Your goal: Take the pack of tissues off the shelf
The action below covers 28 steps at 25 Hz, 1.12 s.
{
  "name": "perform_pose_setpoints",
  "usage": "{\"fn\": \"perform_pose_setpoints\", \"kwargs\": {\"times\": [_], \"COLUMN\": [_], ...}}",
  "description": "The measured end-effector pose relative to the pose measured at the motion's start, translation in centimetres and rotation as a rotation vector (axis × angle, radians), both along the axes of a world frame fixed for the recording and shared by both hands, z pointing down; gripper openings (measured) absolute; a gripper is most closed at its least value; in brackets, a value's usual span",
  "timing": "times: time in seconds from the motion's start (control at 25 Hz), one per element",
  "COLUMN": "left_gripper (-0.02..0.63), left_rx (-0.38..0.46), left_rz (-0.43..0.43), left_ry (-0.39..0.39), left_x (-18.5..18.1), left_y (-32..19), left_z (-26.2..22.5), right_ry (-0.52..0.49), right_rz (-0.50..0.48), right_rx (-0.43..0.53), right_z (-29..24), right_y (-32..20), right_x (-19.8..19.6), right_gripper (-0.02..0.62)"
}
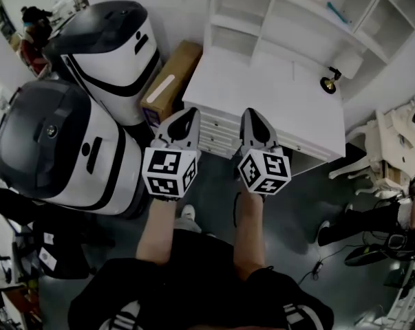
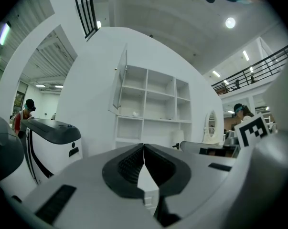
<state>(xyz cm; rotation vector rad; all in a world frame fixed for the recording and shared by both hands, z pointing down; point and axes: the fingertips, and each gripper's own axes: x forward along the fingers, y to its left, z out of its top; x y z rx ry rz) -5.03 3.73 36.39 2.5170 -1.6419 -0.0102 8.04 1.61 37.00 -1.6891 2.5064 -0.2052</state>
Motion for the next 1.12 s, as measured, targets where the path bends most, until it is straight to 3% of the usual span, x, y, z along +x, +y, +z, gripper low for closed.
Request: {"fn": "perform_pose_setpoints", "kwargs": {"times": [0.2,0.44,0.76,1.12], "left_gripper": [0.011,0.011,0.011,0.011], "left_rx": [-0.019,-0.041,-0.020,-0.040], "left_rz": [-0.029,-0.044,0.027,0.068], "left_ry": [0.019,0.065,0.082,0.063], "left_x": [-4.8,-9.1,-8.0,-4.5], "left_y": [-3.0,-6.0,-8.9,-14.5], "left_z": [1.1,2.4,1.8,2.9], "right_ry": [-0.010,0.060,0.081,0.048], "right_rz": [-0.024,-0.031,0.004,0.056], "right_rx": [0.030,0.031,0.058,0.049], "right_z": [-0.2,0.4,-0.8,-0.1], "right_y": [-3.1,-5.3,-7.7,-13.3], "right_x": [-4.9,-9.0,-8.8,-4.5], "right_gripper": [0.018,0.018,0.018,0.018]}}
